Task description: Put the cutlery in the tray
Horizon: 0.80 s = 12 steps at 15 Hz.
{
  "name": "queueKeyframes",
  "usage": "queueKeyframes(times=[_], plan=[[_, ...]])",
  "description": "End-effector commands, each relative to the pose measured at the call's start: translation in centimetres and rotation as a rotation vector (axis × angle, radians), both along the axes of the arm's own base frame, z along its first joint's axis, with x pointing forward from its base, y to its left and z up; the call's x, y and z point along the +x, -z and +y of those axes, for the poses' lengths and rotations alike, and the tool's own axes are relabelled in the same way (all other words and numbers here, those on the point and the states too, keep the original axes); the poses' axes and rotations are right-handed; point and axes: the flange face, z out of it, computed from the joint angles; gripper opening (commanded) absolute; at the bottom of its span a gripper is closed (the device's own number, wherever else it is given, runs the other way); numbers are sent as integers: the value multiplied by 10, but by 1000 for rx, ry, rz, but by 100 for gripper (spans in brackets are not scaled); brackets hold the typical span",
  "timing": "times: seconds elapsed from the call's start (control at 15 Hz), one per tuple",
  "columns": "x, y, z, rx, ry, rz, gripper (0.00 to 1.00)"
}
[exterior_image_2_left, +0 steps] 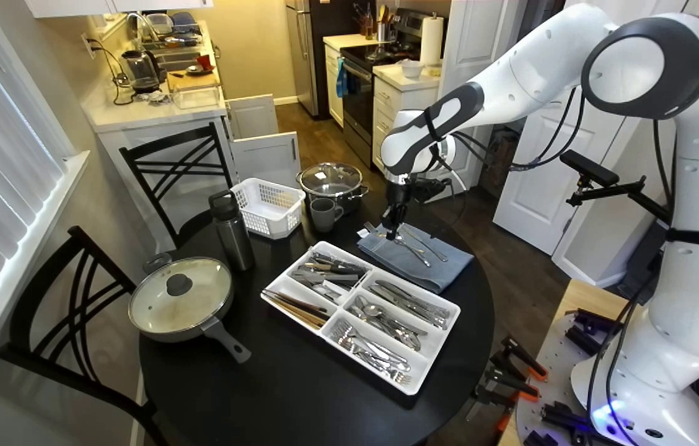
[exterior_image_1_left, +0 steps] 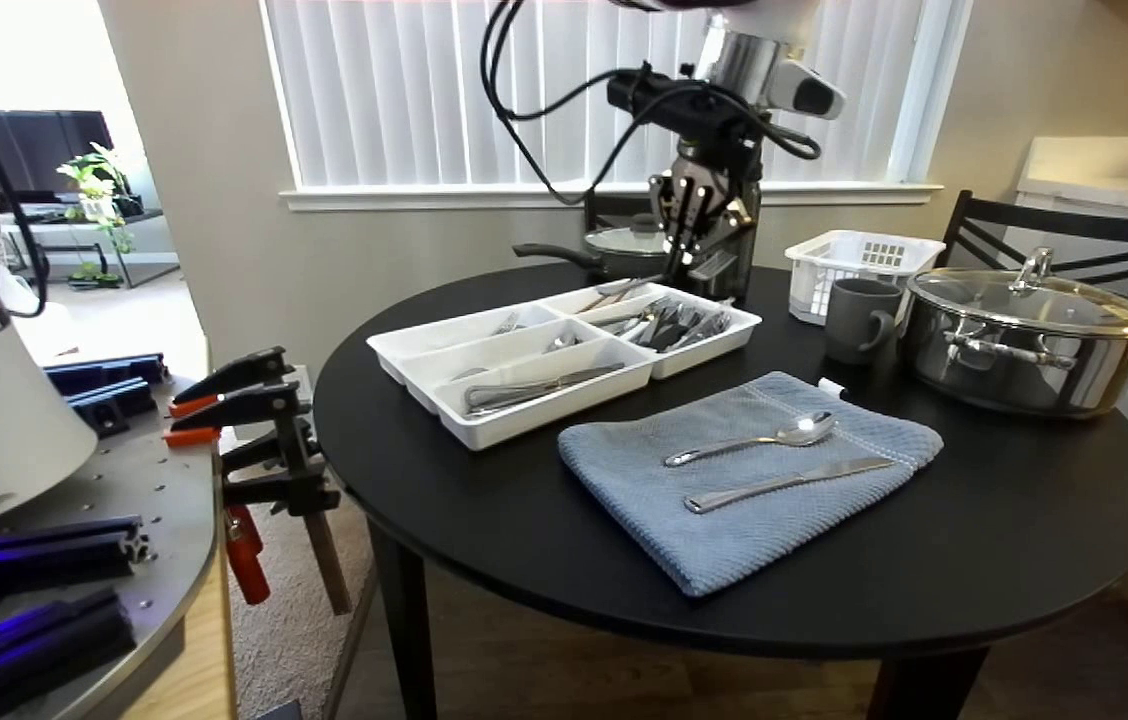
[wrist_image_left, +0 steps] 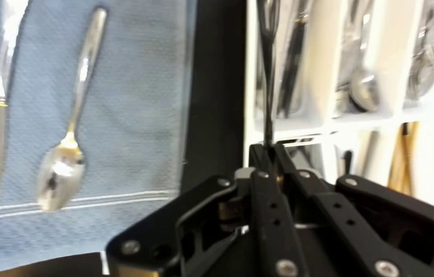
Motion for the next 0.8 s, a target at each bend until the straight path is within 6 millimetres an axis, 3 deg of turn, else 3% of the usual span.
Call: queueKeyframes(times=[0.0,0.4,0.6,0.73], plan=[[-20,-21,62,114,-146,32,2],[-47,-12,146,90,-257,70,2],[-70,11,193,54,-317,71,2],[-84,25,213,23,-322,47,2]])
